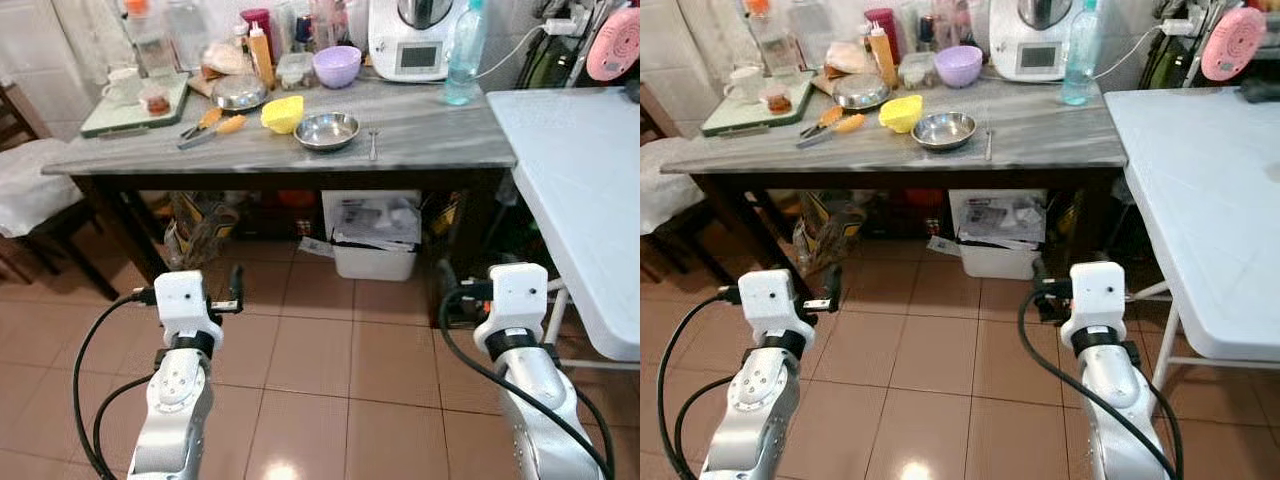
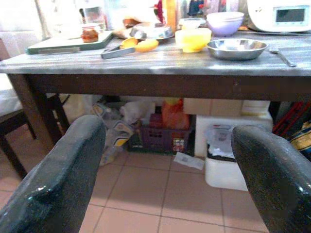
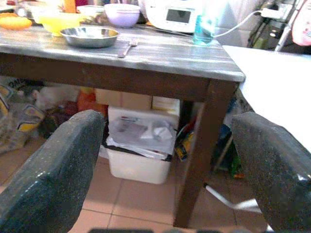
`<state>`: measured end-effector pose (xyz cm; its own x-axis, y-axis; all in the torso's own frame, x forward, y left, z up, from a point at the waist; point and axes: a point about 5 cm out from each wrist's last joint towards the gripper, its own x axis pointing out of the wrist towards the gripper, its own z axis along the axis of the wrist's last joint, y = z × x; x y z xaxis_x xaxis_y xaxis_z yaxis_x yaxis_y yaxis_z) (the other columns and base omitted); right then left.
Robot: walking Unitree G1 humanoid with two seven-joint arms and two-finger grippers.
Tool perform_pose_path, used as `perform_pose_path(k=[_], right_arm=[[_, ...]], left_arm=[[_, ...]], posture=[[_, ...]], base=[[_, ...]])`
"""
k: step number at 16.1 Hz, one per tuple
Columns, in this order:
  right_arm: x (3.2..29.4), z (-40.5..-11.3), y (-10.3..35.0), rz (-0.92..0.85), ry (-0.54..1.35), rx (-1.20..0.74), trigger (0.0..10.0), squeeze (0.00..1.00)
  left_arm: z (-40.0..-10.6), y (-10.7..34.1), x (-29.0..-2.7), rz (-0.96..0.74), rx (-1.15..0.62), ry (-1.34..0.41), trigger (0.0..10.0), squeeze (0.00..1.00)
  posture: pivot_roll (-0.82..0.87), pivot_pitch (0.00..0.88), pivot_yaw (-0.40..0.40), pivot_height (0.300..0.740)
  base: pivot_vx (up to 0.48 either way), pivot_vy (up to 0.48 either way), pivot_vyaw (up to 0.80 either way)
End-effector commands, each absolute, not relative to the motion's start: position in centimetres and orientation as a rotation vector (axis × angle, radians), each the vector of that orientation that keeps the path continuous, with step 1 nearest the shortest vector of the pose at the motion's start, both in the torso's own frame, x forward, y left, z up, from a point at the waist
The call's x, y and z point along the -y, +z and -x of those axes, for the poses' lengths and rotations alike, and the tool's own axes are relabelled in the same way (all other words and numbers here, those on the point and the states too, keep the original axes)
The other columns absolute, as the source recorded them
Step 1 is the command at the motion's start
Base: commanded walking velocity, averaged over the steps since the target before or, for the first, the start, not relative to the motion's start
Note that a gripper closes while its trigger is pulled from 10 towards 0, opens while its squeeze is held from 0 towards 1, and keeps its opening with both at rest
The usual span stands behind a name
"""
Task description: Setting the table
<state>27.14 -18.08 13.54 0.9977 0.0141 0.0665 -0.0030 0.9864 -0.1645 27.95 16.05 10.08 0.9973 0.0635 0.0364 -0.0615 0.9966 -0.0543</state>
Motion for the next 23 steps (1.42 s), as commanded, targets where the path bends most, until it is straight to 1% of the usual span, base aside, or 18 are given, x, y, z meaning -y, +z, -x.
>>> perform_pose_path(k=[1, 6, 9, 17, 21, 23], right_arm=[[17.5, -27.6, 13.7, 0.163, 0.026, 0.068, 10.0, 0.0], [17.3, -27.9, 14.1, 0.175, 0.047, 0.082, 10.0, 0.0], [17.2, -28.2, 14.1, 0.179, 0.048, 0.084, 10.0, 0.0], [17.2, -28.2, 14.2, 0.189, 0.044, 0.088, 10.0, 0.0], [17.3, -28.2, 14.3, 0.194, 0.042, 0.088, 10.0, 0.0], [17.4, -28.3, 14.3, 0.195, 0.04, 0.088, 10.0, 0.0]], left_arm=[[-27.9, 10.3, -16.6, 0.046, 0.035, 0.089, 10.0, 0.0], [-28.0, 10.2, -16.3, 0.057, 0.027, 0.073, 10.0, 0.0], [-28.1, 10.5, -15.8, 0.062, 0.049, -0.002, 10.0, 0.0], [-28.1, 10.7, -15.4, 0.078, 0.051, -0.038, 10.0, 0.0], [-28.1, 10.7, -15.2, 0.078, 0.049, -0.043, 10.0, 0.0], [-28.1, 10.7, -15.1, 0.082, 0.05, -0.046, 10.0, 0.0]], posture=[[-0.27, 0.05, 0.13, 0.74], [-0.28, 0.054, 0.125, 0.74], [-0.28, 0.054, 0.125, 0.74], [-0.28, 0.061, 0.135, 0.74], [-0.28, 0.062, 0.135, 0.74], [-0.28, 0.061, 0.136, 0.74]], base=[[0.0, 0.0, 0.0], [0.0, 0.0, 0.0], [0.0, 0.0, 0.0], [0.0, 0.0, 0.0], [0.0, -0.308, 0.0], [0.0, -0.48, 0.0]])
